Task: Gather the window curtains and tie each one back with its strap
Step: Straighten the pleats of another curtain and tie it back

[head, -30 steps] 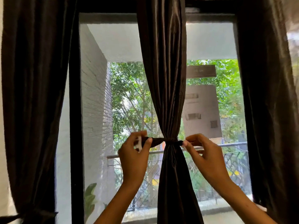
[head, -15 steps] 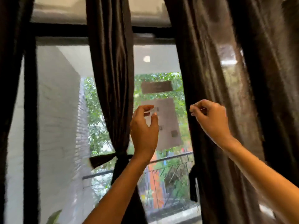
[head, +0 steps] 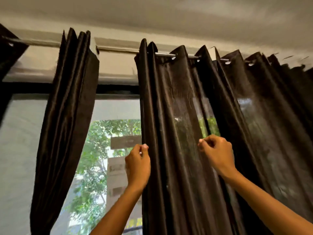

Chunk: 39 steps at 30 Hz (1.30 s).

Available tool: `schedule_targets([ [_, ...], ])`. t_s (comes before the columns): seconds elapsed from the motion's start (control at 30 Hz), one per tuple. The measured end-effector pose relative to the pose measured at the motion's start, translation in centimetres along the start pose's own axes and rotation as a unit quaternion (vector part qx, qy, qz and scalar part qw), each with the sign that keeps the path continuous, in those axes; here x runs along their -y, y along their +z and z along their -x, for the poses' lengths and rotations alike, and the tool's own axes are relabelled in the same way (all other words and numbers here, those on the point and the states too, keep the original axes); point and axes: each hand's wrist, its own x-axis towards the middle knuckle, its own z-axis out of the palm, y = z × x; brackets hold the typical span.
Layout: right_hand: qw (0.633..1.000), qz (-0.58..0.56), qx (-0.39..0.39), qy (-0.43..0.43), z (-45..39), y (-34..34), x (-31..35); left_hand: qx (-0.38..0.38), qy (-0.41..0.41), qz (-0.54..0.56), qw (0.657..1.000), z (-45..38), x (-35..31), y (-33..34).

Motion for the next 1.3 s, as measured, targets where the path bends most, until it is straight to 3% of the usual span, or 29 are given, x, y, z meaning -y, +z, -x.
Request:
schedule_targets([
  [0.13,1.000,0.019,0.020,0.008,-2.6,1.5,-1.3,-0.003,-0.016,-0.051,0.999,-3.1,0.0,2.0],
  [0.43,0.998,0.019,0.065,-0.019,-8.9,7.7,-0.5,-0.015,0.067,-0.119,0.991,-10.9,-1.8,6.1],
  [0.63,0.991,-0.017,0.134,-0.022,-13.9,13.4,2.0,-0.066,0.101,-0.135,0.983,-18.7,-3.7,8.7],
  [0.87,0.995,-0.022,0.076,-0.060,-15.3,16.9,4.3,-0.085,0.148,-0.140,0.975,-22.0,-4.2,10.3],
  [0.97,0.989,-0.023,0.068,-0.132,-14.9,17.5,5.3,-0.074,0.145,-0.106,0.981,-22.6,-4.1,10.8],
  [1.07,0.973,-0.023,0.112,-0.203,-14.7,17.3,6.3,-0.071,0.146,-0.125,0.979,-22.6,-4.1,11.0],
  [1.2,0.938,-0.072,0.254,-0.226,-16.8,15.9,5.4,-0.099,0.125,-0.150,0.976,-23.2,-4.1,10.7],
  [1.23,0.943,-0.068,0.246,-0.216,-17.5,15.4,4.6,-0.102,0.120,-0.149,0.976,-23.2,-4.1,10.7],
  [1.3,0.982,0.044,0.110,-0.151,-19.6,15.0,2.6,-0.097,0.113,-0.137,0.979,-23.3,-3.7,10.8],
])
